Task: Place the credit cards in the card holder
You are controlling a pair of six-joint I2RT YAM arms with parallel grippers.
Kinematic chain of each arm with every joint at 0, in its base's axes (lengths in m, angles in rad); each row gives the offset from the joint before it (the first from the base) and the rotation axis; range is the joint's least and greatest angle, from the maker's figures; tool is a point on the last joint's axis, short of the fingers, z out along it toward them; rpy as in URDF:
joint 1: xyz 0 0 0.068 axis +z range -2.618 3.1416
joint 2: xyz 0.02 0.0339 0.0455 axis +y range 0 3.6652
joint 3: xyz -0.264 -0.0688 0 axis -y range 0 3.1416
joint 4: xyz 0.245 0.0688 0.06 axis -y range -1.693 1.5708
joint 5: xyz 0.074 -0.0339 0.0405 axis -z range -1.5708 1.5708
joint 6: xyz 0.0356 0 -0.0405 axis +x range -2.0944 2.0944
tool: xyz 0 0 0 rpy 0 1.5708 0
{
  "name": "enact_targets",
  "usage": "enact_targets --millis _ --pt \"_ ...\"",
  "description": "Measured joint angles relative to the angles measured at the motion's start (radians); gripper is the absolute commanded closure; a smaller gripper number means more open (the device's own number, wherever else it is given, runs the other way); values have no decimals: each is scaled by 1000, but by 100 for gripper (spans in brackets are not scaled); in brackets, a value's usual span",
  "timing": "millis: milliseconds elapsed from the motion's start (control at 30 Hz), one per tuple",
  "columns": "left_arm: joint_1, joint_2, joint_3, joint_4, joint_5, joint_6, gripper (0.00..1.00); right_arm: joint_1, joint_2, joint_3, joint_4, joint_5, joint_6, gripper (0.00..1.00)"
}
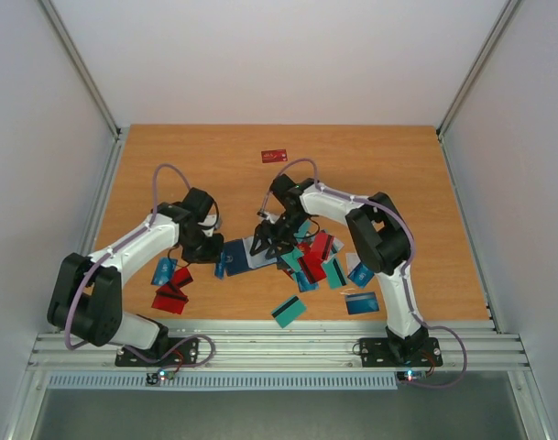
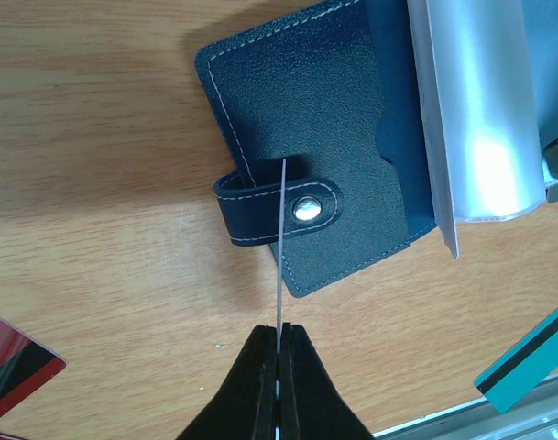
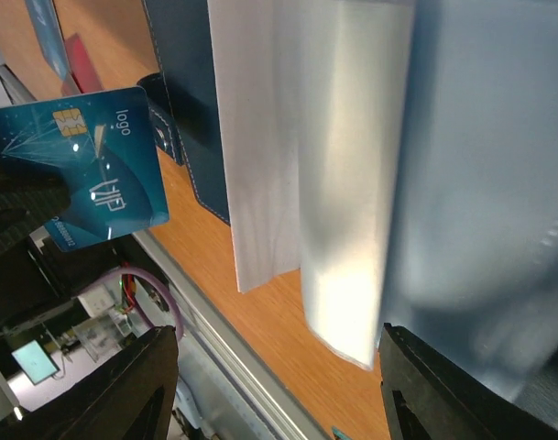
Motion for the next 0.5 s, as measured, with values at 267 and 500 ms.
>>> enact_targets --millis 267,500 --pt "0 0 -5 4 4 0 100 24 39 10 14 -42 1 39" --pt "0 0 -5 5 10 0 100 24 51 53 18 -82 6 39"
